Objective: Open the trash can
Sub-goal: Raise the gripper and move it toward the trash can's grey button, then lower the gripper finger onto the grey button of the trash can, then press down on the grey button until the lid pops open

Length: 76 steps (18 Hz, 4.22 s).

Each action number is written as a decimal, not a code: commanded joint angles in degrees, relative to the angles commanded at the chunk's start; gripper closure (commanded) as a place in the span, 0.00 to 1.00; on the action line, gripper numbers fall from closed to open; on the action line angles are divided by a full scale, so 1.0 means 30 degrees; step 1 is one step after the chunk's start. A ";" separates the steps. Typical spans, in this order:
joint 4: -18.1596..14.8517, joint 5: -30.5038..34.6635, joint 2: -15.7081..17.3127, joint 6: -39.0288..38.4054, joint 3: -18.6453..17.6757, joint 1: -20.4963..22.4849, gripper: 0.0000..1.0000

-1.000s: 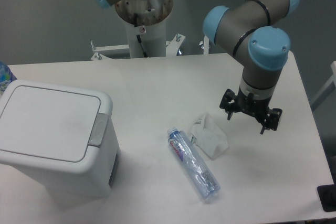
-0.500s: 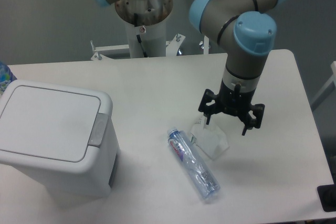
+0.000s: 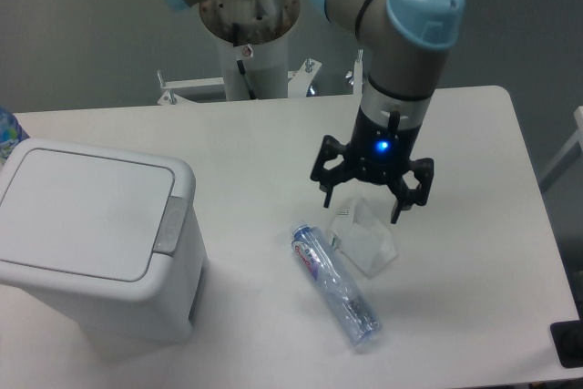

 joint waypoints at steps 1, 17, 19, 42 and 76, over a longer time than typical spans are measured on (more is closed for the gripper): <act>-0.0233 0.0000 0.0000 -0.0616 0.0205 -0.0236 0.00; -0.0558 -0.2226 0.0000 -0.4431 0.1291 -0.2904 0.00; -0.0384 -0.2430 0.0000 -0.4488 0.1262 -0.2962 0.00; 0.0292 -0.2227 -0.0556 -0.4518 0.0999 -0.3429 0.00; 0.0790 -0.1523 -0.0937 -0.4430 0.0823 -0.3929 0.00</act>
